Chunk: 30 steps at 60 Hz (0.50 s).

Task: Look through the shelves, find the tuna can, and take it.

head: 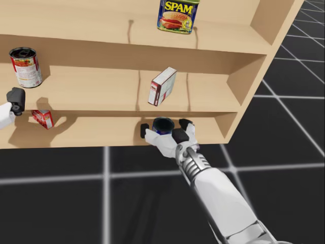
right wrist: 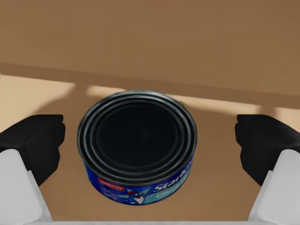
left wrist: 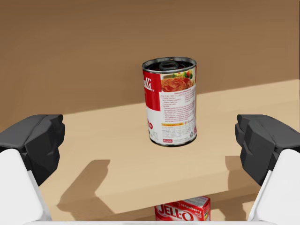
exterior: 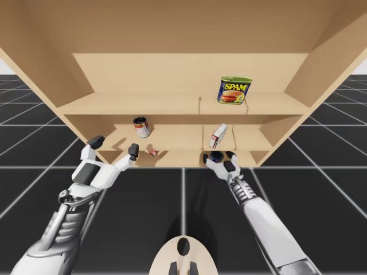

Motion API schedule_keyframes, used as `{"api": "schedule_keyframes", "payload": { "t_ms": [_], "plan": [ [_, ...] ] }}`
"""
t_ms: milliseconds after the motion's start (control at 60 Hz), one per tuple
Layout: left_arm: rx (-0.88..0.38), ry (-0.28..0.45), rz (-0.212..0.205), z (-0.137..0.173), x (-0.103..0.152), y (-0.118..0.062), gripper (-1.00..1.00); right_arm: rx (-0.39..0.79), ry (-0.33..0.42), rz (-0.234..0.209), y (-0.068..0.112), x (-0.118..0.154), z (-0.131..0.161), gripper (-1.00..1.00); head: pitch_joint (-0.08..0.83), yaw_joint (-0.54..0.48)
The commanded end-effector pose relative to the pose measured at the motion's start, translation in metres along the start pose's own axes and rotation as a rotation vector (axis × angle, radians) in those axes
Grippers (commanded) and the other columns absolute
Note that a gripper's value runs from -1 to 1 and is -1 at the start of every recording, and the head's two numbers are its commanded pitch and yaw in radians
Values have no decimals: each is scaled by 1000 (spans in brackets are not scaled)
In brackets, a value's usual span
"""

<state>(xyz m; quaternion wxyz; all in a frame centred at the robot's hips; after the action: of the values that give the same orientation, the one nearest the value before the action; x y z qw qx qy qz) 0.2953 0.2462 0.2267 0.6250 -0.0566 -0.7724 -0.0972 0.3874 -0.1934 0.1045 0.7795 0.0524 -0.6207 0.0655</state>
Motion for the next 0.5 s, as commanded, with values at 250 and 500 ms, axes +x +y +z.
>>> {"api": "schedule_keyframes", "payload": {
  "t_ms": [250, 500],
  "plan": [
    [0, -1, 1, 0, 0, 0, -1000, 56, 65, -80, 28, -20, -6, 855, 592, -236],
    [0, 3, 0, 0, 0, 0, -1000, 60, 66, -83, 29, -21, -4, 1000, 595, -236]
  ]
}}
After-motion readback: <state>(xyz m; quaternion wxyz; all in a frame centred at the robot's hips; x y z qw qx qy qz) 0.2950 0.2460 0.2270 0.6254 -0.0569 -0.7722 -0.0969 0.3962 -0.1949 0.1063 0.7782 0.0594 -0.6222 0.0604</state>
